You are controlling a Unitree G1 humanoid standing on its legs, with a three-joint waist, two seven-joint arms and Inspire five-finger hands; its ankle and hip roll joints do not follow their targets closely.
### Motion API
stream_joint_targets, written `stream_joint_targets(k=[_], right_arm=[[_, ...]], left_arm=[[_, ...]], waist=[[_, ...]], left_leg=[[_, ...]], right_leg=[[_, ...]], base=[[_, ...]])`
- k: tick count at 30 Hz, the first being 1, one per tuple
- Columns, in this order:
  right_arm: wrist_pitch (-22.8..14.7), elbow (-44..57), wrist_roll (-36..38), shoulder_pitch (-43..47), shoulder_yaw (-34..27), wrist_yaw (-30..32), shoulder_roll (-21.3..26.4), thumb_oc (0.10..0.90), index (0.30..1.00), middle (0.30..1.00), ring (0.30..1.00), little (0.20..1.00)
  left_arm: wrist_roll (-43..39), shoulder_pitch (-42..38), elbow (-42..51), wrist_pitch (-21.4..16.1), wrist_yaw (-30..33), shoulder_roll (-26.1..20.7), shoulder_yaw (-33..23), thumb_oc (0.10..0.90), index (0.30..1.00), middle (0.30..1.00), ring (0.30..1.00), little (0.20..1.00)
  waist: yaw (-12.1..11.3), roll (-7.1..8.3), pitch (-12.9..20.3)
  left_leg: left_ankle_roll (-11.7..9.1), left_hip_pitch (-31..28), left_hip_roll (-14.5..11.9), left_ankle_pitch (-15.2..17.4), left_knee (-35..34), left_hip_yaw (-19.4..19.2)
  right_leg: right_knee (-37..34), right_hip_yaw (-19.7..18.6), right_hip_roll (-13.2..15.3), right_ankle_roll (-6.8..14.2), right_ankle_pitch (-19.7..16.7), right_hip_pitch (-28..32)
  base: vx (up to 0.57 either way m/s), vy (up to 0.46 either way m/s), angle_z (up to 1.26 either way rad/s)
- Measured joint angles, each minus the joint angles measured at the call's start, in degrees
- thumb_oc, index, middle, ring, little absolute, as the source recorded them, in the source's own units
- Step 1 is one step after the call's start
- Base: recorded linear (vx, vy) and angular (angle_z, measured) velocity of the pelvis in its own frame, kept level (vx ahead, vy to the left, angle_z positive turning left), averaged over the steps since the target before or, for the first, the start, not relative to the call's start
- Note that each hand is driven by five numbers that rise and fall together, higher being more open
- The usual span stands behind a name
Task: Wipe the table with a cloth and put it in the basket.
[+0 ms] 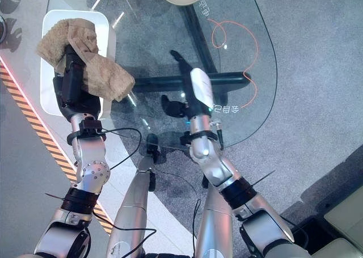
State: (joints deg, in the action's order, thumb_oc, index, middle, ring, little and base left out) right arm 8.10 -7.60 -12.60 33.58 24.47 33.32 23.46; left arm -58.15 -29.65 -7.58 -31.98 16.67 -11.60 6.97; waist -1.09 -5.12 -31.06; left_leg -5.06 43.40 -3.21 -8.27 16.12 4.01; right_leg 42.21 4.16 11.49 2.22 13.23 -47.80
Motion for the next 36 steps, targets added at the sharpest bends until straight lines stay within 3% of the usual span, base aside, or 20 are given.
stream_joint_targets(k=[3, 11, 17, 24, 36], right_arm=[[-0.61, -2.35, -0.76, -2.88, -4.63, 5.57, 1.31, 0.8, 0.9, 0.9, 0.9, 0.9], [-3.0, -9.66, 2.09, -5.8, -11.87, 13.18, 4.36, 0.8, 0.9, 0.9, 0.9, 0.9], [-5.64, -15.75, 4.76, -5.73, -12.39, 15.79, 4.95, 0.8, 0.9, 0.9, 0.9, 0.9], [-9.24, -30.12, 11.73, -3.78, -13.22, 18.63, 5.01, 0.8, 0.9, 0.9, 0.9, 0.9], [-13.41, -53.97, 18.14, 0.15, -13.19, 17.53, 5.2, 0.8, 0.9, 0.9, 0.9, 0.9]], left_arm=[[0.22, 0.26, -0.12, -0.81, 0.05, -0.1, -1.46, 0.1, 0.3, 0.3, 0.3, 0.2], [0.2, 0.82, -1.14, -1.33, 0.06, -0.72, -3.63, 0.1, 0.3, 0.3, 0.3, 0.2], [-0.21, 0.75, -2.51, -1.46, 0.05, -2.17, -3.63, 0.1, 0.3, 0.3, 0.3, 0.2], [-0.85, -1.02, -7.42, -2.09, 0.51, -5.71, -3.74, 0.1, 0.3, 0.3, 0.3, 0.2], [5.84, -11.35, -19.44, -2.18, 12.74, -14.83, -3.39, 0.1, 0.3, 0.3, 0.3, 0.2]], waist=[[0.62, 0.03, -0.02], [1.51, 0.05, -0.03], [1.53, 0.08, -0.05], [1.46, 0.14, -0.08], [1.65, 0.16, -0.09]], left_leg=[[0.15, 0.0, 0.0, 0.11, 0.07, -0.13], [0.43, 0.04, -0.07, 0.68, 1.01, -0.26], [0.58, 0.09, -0.08, 0.9, 1.08, -0.32], [0.53, 0.2, -0.13, 0.97, 1.04, -0.37], [0.42, 0.72, -0.52, 0.92, 1.01, -0.39]], right_leg=[[-0.08, -0.08, 0.0, 0.03, 0.01, 0.01], [-0.11, -0.3, -0.13, 0.09, -0.04, 0.21], [-0.37, -0.4, -0.18, 0.15, -0.05, 0.25], [-0.52, -0.45, -0.23, 0.21, -0.03, 0.19], [-0.5, -0.46, -0.6, 0.08, -0.16, -0.42]], base=[[0.0, 0.0, 0.0], [0.0, -0.002, -0.01], [0.0, 0.0, 0.0], [0.0, 0.0, 0.0], [0.0, 0.0, 0.0]])
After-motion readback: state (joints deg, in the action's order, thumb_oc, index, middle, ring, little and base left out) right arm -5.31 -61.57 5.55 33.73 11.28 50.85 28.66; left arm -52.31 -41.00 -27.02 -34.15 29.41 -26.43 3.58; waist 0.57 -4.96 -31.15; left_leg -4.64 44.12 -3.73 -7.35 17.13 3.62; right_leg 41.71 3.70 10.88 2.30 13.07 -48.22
